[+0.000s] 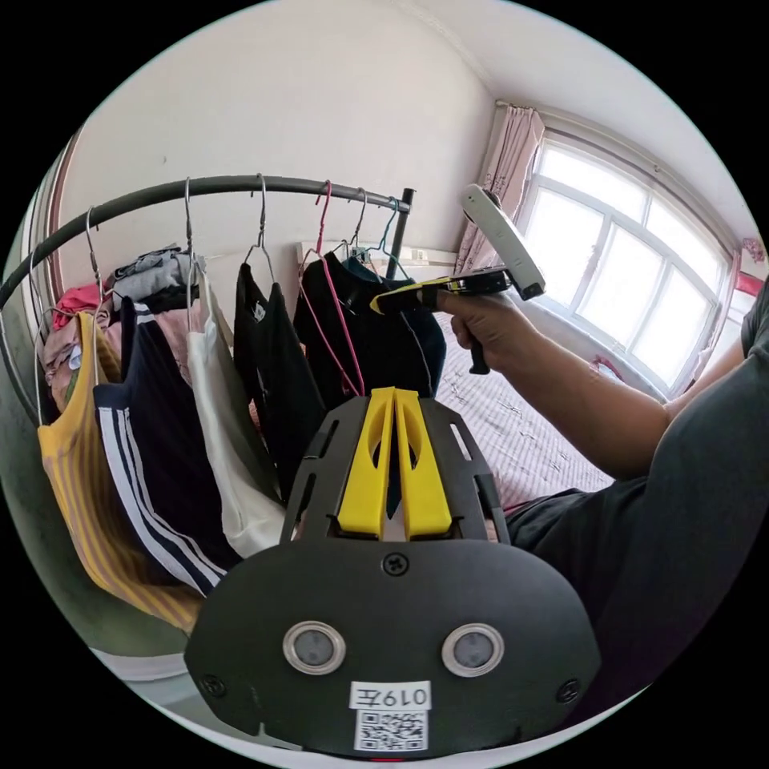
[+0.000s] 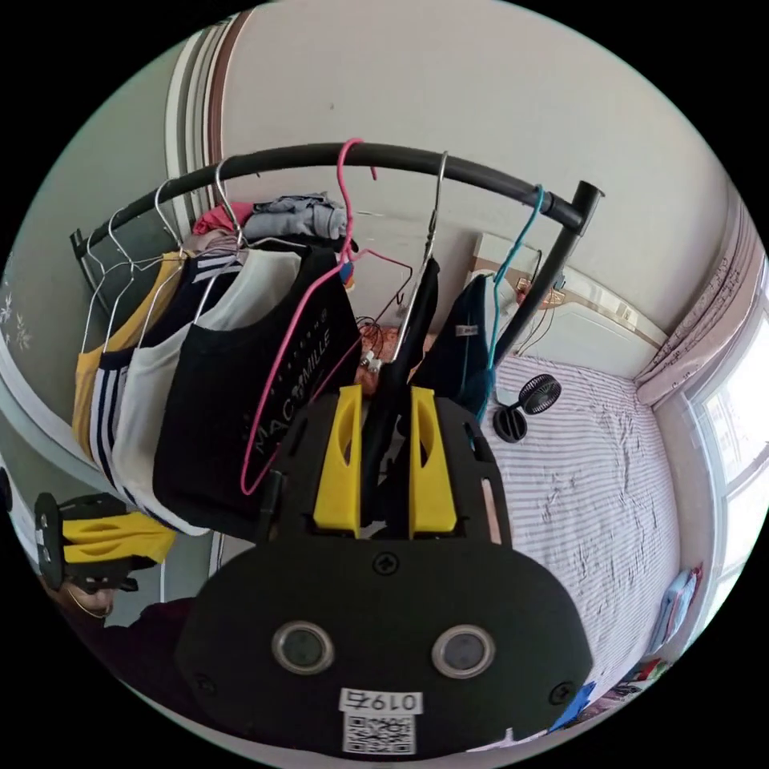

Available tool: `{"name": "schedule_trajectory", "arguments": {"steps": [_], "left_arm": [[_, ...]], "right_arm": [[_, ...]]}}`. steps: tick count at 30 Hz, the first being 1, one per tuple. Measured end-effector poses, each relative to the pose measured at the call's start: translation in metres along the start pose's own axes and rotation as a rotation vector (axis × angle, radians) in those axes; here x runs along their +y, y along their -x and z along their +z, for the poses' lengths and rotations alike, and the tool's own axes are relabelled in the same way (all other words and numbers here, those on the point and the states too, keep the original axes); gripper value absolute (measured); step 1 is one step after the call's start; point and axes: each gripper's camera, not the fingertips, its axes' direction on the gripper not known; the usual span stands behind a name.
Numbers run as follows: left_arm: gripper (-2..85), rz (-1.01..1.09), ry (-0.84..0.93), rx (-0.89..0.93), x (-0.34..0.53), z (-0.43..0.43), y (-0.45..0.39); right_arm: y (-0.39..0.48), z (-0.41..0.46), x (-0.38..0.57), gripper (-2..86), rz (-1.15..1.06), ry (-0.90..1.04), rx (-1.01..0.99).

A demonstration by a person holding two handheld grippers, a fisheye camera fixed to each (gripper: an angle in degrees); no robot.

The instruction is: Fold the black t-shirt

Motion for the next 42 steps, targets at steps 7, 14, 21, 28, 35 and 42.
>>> {"name": "schedule_trajectory", "arguments": {"steps": [7,14,21,28,35,42], "left_arm": [[0.8,-0.023,0.041,0.071,0.000,-0.017,0.024],[0.8,-0.016,0.025,0.100,-0.010,-0.028,0.028],[0.8,-0.005,0.027,0.098,-0.017,-0.033,0.024],[0.7,0.025,0.011,0.118,-0.030,-0.029,0.010],[0.8,0.073,0.006,0.149,-0.045,-0.011,-0.013],[0.8,0.141,-0.069,0.125,-0.064,0.009,-0.042]], "right_arm": [[0.015,0.023,-0.027,2.7,0.023,0.138,0.085],[0.014,0.034,-0.026,-0.6,0.039,0.174,0.013],[0.027,0.018,0.004,-0.8,0.058,0.046,0.063],[0.053,0.010,0.040,-0.8,-0.005,-0.045,0.167],[0.052,-0.010,0.079,-0.8,0.026,-0.117,0.128],[0.044,-0.040,0.149,-0.8,0.003,-0.117,0.137]]}}
